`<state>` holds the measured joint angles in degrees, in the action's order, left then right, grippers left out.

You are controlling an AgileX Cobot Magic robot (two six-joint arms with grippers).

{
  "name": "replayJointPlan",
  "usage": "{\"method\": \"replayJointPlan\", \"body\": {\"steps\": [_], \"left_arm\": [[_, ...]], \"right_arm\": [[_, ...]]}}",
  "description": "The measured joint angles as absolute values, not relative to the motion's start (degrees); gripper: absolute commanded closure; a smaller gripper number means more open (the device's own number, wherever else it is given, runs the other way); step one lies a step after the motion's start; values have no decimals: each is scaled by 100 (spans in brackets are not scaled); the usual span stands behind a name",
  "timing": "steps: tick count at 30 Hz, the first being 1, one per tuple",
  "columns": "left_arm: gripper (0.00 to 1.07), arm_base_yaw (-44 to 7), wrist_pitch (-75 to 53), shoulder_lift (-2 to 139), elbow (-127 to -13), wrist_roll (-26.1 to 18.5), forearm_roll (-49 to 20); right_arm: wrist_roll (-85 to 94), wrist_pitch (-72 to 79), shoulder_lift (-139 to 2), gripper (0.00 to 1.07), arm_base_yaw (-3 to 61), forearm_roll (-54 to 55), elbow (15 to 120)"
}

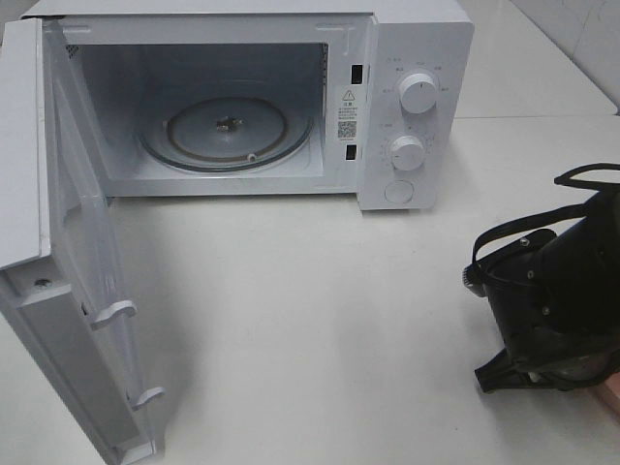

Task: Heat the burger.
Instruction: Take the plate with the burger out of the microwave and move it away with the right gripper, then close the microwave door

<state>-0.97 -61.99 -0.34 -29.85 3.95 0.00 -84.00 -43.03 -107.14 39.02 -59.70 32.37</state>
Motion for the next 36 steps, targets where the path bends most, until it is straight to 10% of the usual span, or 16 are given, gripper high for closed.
{"method": "replayJointPlan", "body": {"steps": [8, 21, 36], "left_arm": [[7, -97, -6199, -34, -2985, 395, 0], [7, -97, -6199, -34, -2985, 395, 0], [7, -97, -6199, -34, -2985, 395, 0]], "right_arm": [[-7941, -4366, -10491, 51, 3902, -5810, 3237], [-5455, -4079, -7993, 27, 3902, -4418, 3231], [-2194, -4910, -5644, 26, 3902, -1650, 3547]]}}
